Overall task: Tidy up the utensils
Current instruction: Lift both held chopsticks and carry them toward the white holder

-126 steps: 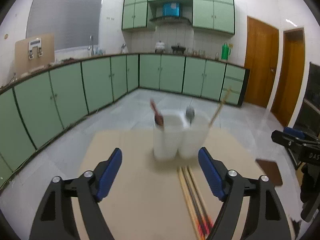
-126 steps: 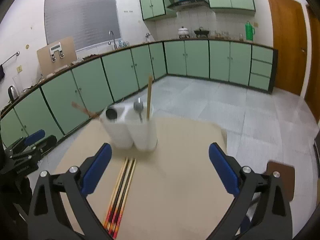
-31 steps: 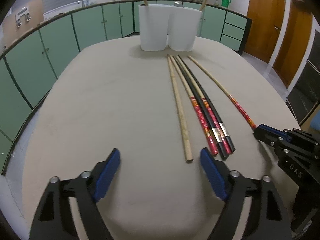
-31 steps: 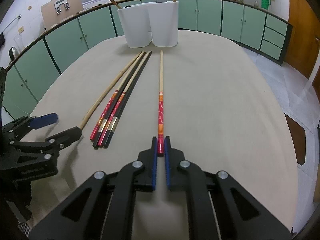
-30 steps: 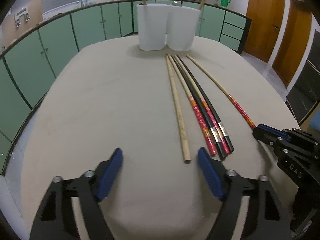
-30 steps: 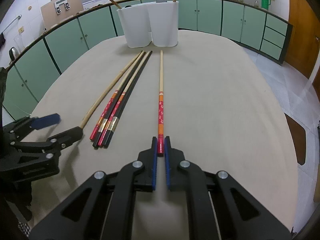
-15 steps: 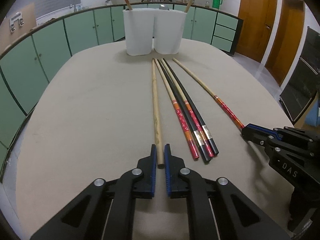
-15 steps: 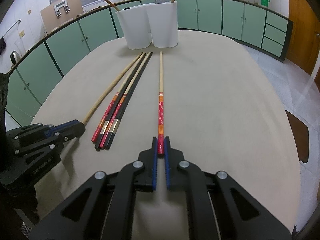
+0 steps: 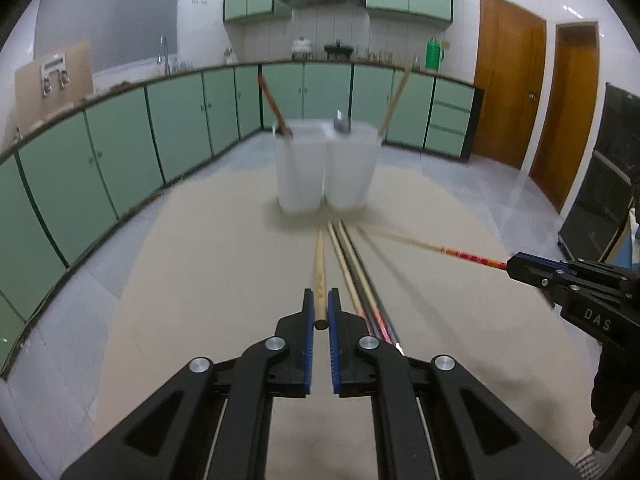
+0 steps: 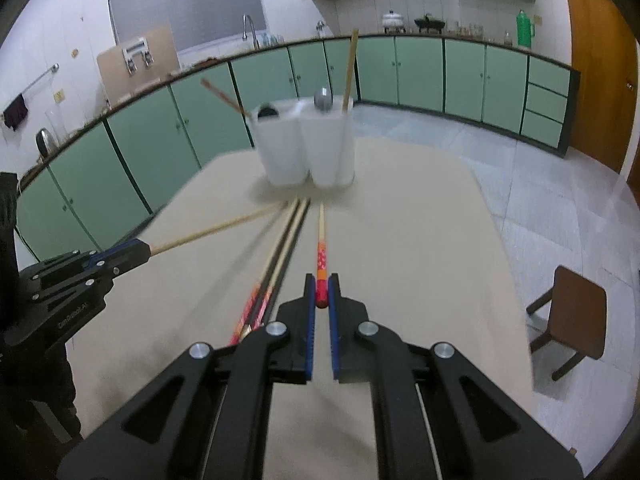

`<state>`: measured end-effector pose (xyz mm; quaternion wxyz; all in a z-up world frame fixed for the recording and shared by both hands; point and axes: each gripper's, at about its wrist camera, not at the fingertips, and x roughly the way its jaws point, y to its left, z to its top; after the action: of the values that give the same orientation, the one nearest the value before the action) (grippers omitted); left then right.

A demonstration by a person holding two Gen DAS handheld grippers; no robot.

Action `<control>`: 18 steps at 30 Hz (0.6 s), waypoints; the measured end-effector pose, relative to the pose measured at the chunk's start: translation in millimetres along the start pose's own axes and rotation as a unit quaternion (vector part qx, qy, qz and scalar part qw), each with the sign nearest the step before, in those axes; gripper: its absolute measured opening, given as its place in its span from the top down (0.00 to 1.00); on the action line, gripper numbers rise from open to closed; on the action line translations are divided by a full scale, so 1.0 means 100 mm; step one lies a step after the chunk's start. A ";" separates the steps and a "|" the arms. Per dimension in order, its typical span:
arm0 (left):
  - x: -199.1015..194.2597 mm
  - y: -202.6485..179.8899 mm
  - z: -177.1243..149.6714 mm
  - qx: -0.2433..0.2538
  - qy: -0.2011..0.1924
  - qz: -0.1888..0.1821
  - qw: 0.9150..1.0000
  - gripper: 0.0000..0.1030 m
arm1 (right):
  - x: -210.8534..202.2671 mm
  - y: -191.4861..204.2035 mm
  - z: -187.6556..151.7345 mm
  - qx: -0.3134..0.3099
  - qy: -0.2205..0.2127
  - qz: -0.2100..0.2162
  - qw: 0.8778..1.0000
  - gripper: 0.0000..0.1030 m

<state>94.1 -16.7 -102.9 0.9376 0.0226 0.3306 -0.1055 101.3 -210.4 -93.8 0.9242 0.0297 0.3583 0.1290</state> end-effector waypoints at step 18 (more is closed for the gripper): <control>-0.10 0.09 1.00 0.013 -0.062 -0.037 0.997 0.94 | -0.25 0.02 1.34 -0.039 -0.038 0.045 0.997 0.95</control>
<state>150.0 -17.8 -18.8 0.9513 0.0154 0.2711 -0.1459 172.7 -210.2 22.3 0.9308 0.0147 0.3158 0.1834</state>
